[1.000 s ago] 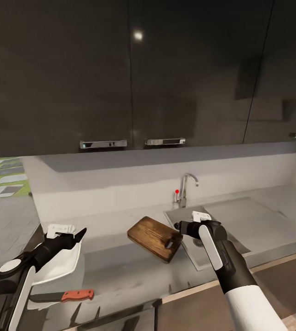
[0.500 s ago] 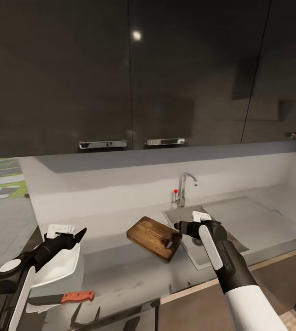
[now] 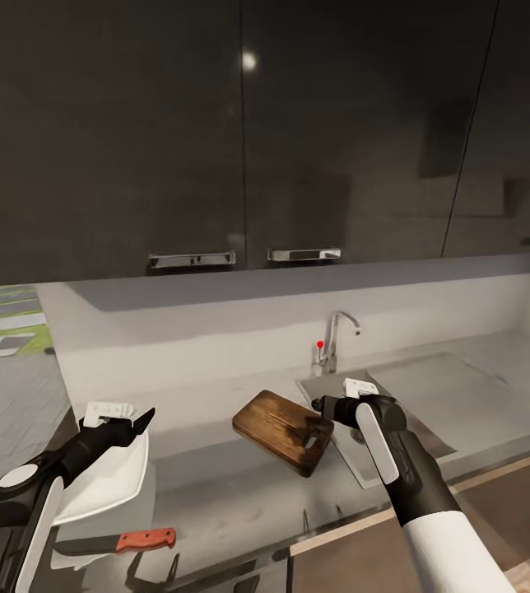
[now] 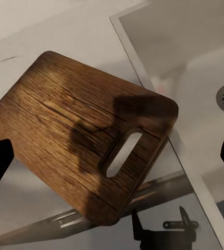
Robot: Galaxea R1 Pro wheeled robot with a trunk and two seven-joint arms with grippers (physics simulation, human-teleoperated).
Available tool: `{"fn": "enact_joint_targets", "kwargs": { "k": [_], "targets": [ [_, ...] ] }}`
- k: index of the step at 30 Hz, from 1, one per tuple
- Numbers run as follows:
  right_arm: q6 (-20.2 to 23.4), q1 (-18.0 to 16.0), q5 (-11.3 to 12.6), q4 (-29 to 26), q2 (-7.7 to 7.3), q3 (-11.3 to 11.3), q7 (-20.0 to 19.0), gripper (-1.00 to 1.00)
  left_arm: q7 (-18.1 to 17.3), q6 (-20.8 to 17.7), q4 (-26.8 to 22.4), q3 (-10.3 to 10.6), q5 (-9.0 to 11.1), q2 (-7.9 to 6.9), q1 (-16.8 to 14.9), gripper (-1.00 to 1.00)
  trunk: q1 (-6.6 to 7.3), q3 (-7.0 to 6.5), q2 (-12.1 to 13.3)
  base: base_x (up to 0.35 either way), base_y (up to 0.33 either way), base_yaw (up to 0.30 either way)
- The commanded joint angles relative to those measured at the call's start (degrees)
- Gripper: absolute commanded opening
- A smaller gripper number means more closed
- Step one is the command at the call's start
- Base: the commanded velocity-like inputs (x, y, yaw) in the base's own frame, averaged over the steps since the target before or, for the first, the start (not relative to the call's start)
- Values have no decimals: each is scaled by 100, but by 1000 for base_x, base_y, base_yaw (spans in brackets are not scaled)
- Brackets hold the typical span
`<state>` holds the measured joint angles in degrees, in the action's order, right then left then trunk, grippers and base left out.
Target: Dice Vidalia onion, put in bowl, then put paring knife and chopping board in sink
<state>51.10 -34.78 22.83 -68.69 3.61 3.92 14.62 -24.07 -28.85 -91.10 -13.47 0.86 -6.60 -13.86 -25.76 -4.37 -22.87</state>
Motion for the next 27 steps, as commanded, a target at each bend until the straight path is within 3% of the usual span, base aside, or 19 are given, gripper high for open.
{"fn": "enact_joint_targets", "kwargs": {
  "k": [1,10,22,27],
  "targets": [
    [11,-2,61,-4,0,5,58,100,-27,-41,-5,-8,10,1,-3,100,-2,3,-5,3,3,0],
    [5,-2,63,-4,0,12,58,100,-27,-33,-5,-9,10,5,-3,100,-2,3,-5,140,1,0],
    [12,-2,57,8,0,8,82,100,-27,-33,-5,-7,10,10,-3,100,-2,3,-5,16,0,0],
    [13,-2,53,80,0,14,384,100,-27,-33,-5,-7,10,10,-3,100,-2,3,-5,0,0,0]
  ]
}}
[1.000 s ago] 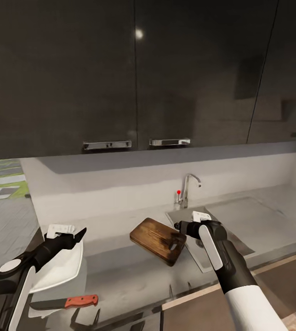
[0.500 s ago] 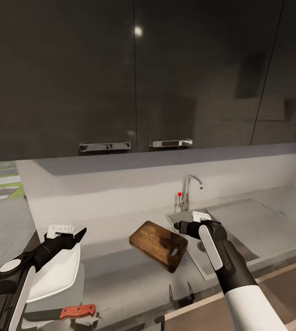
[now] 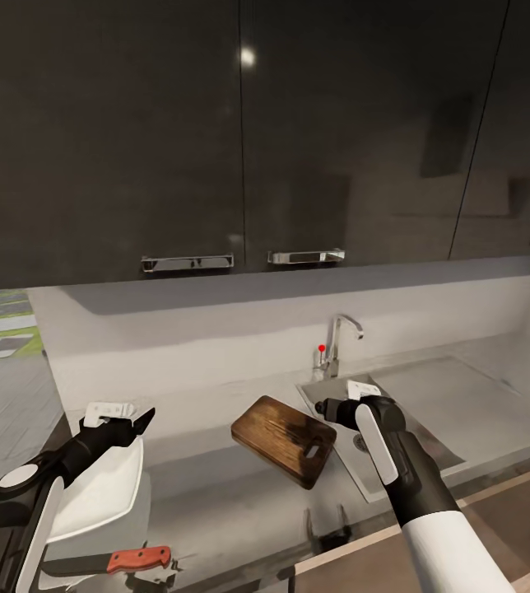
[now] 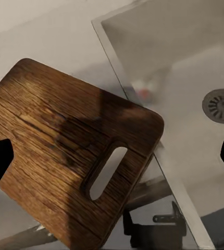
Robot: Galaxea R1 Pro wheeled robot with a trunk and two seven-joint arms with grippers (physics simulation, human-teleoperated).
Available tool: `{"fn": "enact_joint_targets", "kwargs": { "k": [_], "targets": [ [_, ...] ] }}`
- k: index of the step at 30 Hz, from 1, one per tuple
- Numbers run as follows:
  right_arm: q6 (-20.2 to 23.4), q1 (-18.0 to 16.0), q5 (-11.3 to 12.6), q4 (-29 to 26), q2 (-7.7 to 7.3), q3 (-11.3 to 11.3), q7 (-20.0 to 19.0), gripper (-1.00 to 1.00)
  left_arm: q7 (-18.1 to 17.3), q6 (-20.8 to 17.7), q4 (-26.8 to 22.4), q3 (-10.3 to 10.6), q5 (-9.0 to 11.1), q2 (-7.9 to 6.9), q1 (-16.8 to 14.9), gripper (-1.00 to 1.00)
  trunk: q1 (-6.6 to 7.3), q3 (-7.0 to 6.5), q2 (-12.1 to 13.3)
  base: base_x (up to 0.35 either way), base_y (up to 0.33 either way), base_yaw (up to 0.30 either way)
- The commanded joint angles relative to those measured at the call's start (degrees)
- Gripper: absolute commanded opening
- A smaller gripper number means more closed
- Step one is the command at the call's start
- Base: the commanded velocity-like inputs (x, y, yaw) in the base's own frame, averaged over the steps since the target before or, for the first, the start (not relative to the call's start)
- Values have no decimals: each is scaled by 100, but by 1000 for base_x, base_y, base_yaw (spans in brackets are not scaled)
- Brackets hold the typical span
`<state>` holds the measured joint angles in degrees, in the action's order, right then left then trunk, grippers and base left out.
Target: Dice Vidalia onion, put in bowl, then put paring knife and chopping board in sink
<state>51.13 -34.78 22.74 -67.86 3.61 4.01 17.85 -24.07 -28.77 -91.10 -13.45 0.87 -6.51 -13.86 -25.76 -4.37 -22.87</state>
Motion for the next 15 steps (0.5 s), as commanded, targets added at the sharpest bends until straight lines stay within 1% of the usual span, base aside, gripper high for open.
{"fn": "enact_joint_targets", "kwargs": {
  "k": [1,6,9,10,15],
  "targets": [
    [10,-4,63,17,-1,7,154,100,-27,-41,-4,-8,9,1,-3,100,-2,3,-5,0,0,0],
    [8,-84,67,220,-1,11,699,100,-27,-41,-4,-8,9,1,-3,100,-2,3,-5,0,0,0],
    [5,-193,74,466,-1,12,841,100,-27,-41,-4,-8,9,1,-3,100,-2,3,-5,0,0,0],
    [4,-286,77,674,-1,10,896,100,-27,-41,-4,-8,9,1,-3,100,-2,3,-5,0,0,0],
    [8,-492,84,1039,-1,6,968,100,-27,-41,-4,-9,9,1,-3,100,-2,3,-5,0,0,0]
  ]
}}
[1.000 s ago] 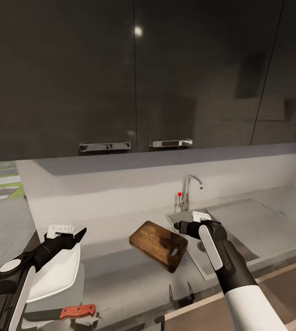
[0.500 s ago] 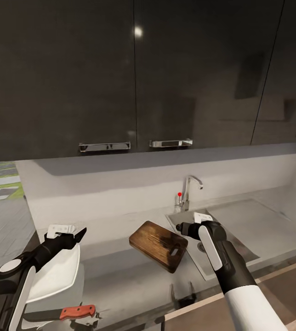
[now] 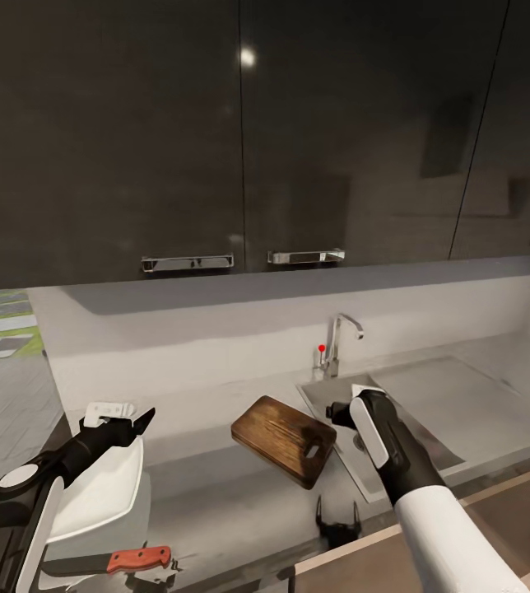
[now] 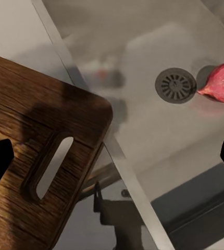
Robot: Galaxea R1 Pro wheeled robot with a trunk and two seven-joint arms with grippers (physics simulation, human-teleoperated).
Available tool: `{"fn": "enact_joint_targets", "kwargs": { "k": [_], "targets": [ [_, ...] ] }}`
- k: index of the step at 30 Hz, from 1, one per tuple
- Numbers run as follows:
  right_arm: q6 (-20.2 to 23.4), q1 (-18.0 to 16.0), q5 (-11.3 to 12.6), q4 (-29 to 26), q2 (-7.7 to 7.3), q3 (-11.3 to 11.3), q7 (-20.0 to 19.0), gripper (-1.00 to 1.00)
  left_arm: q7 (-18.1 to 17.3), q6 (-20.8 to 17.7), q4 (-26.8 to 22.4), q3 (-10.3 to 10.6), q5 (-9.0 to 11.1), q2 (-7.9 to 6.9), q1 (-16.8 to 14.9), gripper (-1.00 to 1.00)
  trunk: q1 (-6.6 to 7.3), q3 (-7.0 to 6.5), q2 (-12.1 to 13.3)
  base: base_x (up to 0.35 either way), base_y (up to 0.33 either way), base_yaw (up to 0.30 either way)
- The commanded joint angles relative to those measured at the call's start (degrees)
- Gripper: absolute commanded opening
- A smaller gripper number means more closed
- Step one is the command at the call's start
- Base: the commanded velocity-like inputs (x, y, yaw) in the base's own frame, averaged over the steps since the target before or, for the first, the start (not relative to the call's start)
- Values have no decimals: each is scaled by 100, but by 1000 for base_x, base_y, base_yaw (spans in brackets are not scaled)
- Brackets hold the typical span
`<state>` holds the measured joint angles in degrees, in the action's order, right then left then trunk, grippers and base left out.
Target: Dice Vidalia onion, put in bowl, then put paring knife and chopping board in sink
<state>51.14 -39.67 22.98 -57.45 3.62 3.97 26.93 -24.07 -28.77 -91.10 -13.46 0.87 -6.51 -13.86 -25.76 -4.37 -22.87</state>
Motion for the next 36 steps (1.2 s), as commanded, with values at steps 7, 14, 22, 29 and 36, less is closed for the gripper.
{"fn": "enact_joint_targets", "kwargs": {
  "k": [7,14,22,29,36],
  "targets": [
    [20,-140,73,151,-2,1,145,100,-27,-41,-5,-7,9,8,-3,100,-2,3,-5,0,0,0],
    [32,-330,137,177,67,-35,515,100,-27,-41,-5,-7,9,9,-3,100,-2,3,-5,0,0,0],
    [33,-414,1392,182,133,-69,1068,100,-27,-41,-5,-7,9,10,-3,100,-2,3,-5,0,0,0],
    [-6,-478,3012,182,202,-64,2644,100,-27,-41,-5,-7,9,13,-3,100,-2,3,-5,0,0,0],
    [-19,-488,3695,175,209,-68,2931,100,-27,-41,-5,-7,9,10,-3,100,-2,3,-5,0,0,0]
  ]
}}
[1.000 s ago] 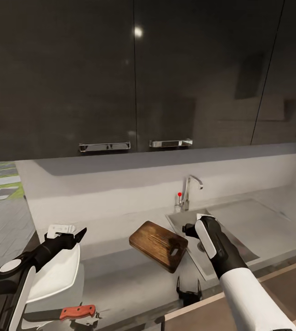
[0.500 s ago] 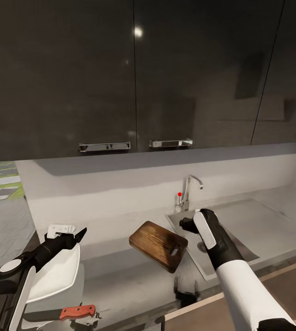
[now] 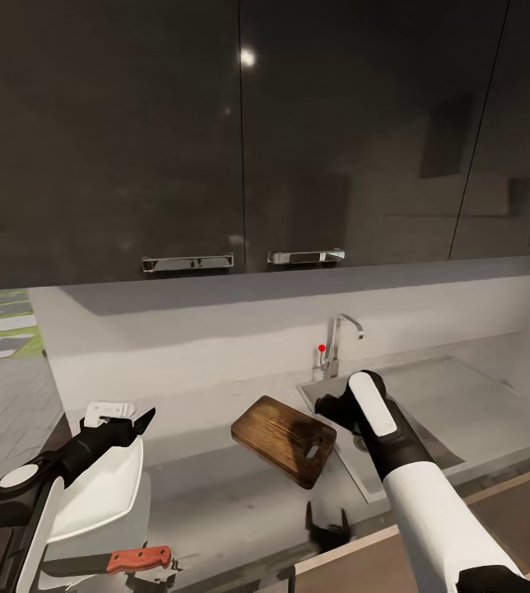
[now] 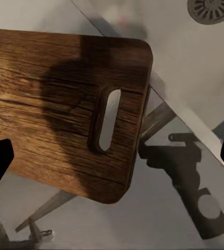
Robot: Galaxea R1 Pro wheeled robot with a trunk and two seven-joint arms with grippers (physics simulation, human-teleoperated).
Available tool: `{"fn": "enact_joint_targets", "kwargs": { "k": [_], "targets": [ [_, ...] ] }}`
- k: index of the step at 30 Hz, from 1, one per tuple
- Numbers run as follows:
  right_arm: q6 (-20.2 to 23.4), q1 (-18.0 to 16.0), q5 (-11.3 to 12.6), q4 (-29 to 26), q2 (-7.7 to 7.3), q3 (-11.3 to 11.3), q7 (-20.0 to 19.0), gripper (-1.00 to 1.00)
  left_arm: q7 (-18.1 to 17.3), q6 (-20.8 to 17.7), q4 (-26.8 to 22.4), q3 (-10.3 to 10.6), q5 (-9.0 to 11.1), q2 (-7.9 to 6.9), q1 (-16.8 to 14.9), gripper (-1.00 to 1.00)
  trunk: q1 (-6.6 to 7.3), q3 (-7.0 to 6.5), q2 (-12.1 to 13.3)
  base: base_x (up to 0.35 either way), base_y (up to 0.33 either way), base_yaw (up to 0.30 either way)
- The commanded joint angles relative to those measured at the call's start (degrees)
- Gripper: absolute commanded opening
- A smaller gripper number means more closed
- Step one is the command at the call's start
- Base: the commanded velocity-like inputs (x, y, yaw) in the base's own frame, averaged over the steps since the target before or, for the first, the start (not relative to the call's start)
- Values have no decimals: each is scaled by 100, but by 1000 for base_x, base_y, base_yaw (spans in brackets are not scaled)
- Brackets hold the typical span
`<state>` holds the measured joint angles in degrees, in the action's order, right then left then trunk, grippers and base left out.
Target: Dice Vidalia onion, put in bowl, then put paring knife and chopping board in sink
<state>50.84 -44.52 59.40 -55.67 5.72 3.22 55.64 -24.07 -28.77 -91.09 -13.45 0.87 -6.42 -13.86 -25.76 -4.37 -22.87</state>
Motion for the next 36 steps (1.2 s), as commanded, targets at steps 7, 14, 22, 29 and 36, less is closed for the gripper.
{"fn": "enact_joint_targets", "kwargs": {
  "k": [7,14,22,29,36],
  "targets": [
    [-919,-8,206,-127,-1,7,875,100,-27,-41,-5,-8,9,-8,-3,100,-2,3,-5,0,0,0],
    [-1214,-129,200,-284,-1,19,1282,100,-27,-41,-5,-8,9,0,-3,100,-2,3,-5,0,0,0],
    [-1330,-438,186,-119,-1,26,1920,100,-27,-41,-5,-5,9,16,-3,100,-2,3,-5,0,0,0],
    [-1331,-602,193,344,31,28,1954,100,-27,-41,-5,0,9,18,-3,100,-2,3,-5,0,0,0],
    [-1324,-634,195,581,111,55,1969,100,-27,-41,-5,7,9,18,-3,100,-2,3,-5,0,0,0]
  ]
}}
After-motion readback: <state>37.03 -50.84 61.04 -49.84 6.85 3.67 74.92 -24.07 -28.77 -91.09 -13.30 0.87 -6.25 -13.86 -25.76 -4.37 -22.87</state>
